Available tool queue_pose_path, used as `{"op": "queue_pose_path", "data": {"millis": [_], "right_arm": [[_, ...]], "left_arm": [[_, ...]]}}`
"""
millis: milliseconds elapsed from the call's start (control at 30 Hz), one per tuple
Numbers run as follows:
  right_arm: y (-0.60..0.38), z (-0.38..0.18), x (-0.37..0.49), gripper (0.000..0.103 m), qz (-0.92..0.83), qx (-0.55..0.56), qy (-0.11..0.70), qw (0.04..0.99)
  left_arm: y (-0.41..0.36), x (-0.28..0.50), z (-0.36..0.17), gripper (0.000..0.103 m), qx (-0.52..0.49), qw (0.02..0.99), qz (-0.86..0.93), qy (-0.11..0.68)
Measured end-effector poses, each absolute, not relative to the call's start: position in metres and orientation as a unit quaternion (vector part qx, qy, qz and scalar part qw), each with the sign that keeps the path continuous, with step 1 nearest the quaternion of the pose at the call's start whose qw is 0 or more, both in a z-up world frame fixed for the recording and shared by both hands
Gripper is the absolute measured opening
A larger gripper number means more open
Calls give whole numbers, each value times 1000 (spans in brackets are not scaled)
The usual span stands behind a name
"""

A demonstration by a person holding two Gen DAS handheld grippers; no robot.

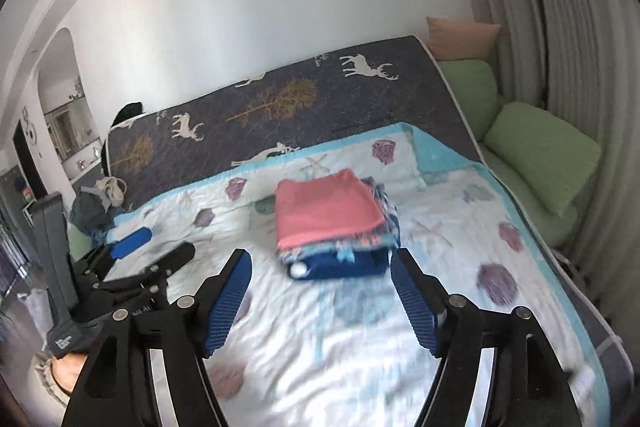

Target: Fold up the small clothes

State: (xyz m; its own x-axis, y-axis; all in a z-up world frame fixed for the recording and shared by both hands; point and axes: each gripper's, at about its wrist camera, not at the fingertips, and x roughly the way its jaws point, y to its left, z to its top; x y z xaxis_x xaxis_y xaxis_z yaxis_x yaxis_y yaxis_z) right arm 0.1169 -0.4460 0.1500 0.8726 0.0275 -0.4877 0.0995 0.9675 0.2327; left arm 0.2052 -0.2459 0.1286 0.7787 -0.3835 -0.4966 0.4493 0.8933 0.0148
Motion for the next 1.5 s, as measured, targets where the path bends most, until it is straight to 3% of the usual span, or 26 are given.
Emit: {"op": "queue_pose_path", "data": {"millis": [300,733,1500], "right_arm": [[-399,214,-21,89,-57,65,218,972],[-337,104,-94,89,-128,63,217,966],[-318,85,-112,89,-151,56,212,964]], "left_arm": [[-203,77,164,93,71,947,-209,233],[-169,-3,114,93,64,941,-199,267],[-177,-18,82,93,80,933,-195,293]]}}
